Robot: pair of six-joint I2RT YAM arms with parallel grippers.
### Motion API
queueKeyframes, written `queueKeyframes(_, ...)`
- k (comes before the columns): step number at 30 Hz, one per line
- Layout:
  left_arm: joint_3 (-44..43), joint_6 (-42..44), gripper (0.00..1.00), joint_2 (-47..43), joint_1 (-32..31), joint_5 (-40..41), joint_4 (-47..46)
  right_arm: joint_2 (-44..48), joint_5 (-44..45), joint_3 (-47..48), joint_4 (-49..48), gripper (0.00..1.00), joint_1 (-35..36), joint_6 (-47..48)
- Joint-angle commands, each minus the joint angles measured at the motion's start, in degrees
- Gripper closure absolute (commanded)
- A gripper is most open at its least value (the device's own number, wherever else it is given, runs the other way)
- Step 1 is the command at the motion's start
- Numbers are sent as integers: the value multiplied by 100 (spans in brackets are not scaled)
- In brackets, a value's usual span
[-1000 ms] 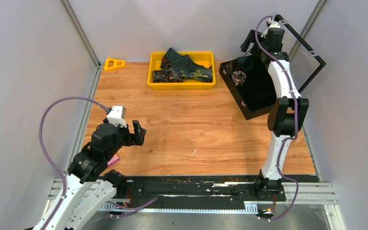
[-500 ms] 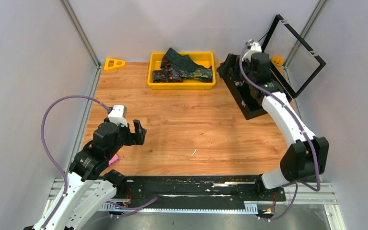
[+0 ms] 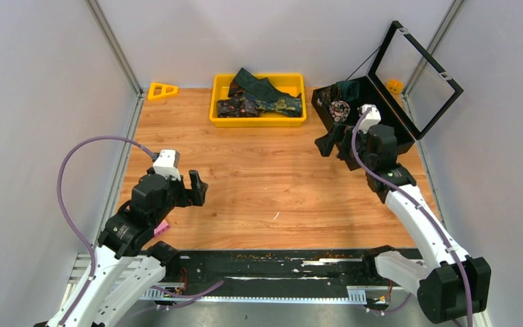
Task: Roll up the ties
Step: Reset both arms
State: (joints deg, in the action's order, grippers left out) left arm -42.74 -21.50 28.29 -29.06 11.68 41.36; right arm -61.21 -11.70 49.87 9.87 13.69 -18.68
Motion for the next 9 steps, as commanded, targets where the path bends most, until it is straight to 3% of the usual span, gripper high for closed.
queueKeyframes(1, -6, 84, 0, -36, 41, 21, -110, 384, -179, -404, -445, 1, 28, -11)
queueKeyframes(9, -6, 84, 0, -34, 41, 9, -109, 380, -351, -410, -177, 1, 28, 156)
